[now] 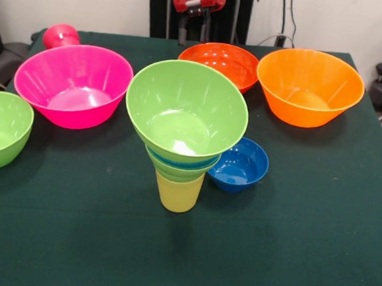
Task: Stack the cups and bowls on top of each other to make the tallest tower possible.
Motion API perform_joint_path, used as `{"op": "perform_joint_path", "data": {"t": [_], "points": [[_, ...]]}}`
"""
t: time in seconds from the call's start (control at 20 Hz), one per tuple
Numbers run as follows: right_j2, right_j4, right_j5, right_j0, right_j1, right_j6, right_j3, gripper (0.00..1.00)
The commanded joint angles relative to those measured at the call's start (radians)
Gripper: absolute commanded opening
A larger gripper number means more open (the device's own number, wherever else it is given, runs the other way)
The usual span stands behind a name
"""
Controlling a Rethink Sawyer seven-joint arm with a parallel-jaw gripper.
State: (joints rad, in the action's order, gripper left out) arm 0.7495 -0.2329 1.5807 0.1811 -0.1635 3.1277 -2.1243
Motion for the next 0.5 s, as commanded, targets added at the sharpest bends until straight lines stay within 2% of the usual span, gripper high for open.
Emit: {"op": "perform_joint_path", "data": {"t": [0.05,0.5], "points": [[-0.143,-0.140,-0.330,-0.010,-0.175,-0.029,-0.033,1.00],[-0.141,-0.128,-0.295,0.001,-0.201,-0.026,-0.035,1.00]]}}
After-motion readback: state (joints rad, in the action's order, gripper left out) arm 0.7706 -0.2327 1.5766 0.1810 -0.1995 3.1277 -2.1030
